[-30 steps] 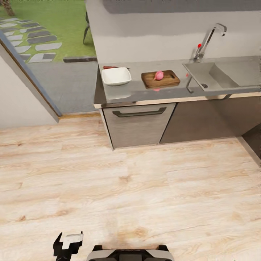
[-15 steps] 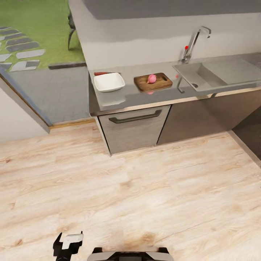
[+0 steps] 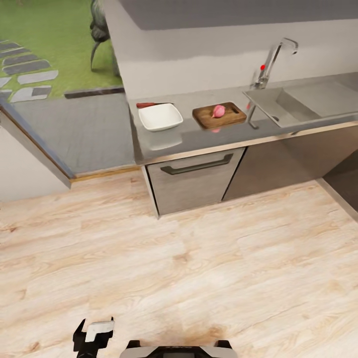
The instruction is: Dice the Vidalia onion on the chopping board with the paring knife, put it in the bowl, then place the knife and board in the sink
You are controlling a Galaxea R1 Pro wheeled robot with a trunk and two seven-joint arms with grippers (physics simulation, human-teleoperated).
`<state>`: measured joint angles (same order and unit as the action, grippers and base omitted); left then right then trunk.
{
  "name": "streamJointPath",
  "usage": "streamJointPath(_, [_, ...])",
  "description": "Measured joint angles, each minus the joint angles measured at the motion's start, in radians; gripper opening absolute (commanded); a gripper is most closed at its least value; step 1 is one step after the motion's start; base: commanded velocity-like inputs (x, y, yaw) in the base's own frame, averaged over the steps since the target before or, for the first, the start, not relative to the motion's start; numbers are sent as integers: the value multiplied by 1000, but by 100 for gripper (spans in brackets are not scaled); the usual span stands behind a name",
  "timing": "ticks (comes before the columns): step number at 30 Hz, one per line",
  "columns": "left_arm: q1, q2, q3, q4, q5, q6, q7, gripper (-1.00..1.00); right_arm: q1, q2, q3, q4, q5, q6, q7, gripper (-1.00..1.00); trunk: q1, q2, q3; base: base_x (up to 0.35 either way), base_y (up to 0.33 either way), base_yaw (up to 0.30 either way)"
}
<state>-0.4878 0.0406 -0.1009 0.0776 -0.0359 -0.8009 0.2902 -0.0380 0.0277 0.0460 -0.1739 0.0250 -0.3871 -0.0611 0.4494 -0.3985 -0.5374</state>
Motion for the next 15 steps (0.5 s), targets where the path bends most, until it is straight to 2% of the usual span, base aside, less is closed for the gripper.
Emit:
streamJointPath(11, [0, 0, 0, 0, 0, 1, 0, 100, 0, 0, 0, 0, 0, 0, 0, 100, 0, 0, 0, 77, 276, 0])
streamJointPath(15, [0, 0, 0, 0, 0, 1, -21, 100, 0, 0, 0, 0, 0, 0, 0, 100, 0, 0, 0, 111, 276, -26])
